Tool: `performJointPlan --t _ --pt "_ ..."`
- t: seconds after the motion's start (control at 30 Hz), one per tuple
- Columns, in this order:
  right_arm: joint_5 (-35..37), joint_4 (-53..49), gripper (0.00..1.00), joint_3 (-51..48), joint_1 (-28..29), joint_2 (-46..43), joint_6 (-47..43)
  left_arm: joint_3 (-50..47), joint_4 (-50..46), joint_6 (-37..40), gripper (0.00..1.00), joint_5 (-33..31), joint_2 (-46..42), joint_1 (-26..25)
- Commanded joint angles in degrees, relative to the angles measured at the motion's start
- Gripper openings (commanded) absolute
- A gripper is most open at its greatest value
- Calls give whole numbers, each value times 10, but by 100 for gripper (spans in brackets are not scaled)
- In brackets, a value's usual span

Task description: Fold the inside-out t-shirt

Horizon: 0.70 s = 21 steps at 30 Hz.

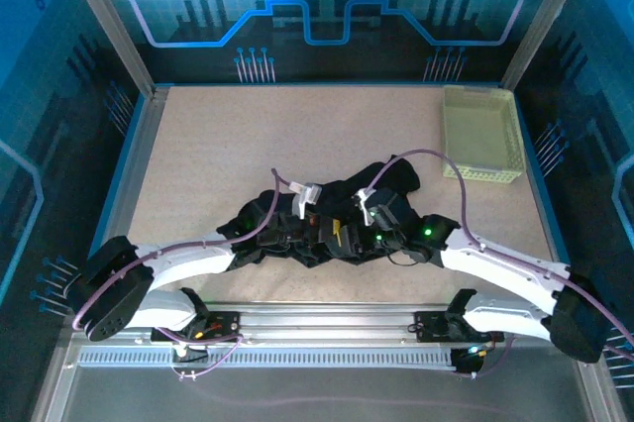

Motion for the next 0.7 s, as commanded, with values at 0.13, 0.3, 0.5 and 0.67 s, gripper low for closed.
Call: performJointPlan --t 0.13,0.3,0.5,0.67 --pt "22 24 19 33 29 33 -13 -13 21 -5 0 10 -22 8" --pt "145 -61 0 89 60 36 -30 6 -61 3 11 -41 -28 26" --pt "275 -101 0 155 96 60 -70 87 -314 15 18 -188 -31 44" --pt "298 -101 0 196 132 117 -86 84 -352 15 30 -191 -72 54"
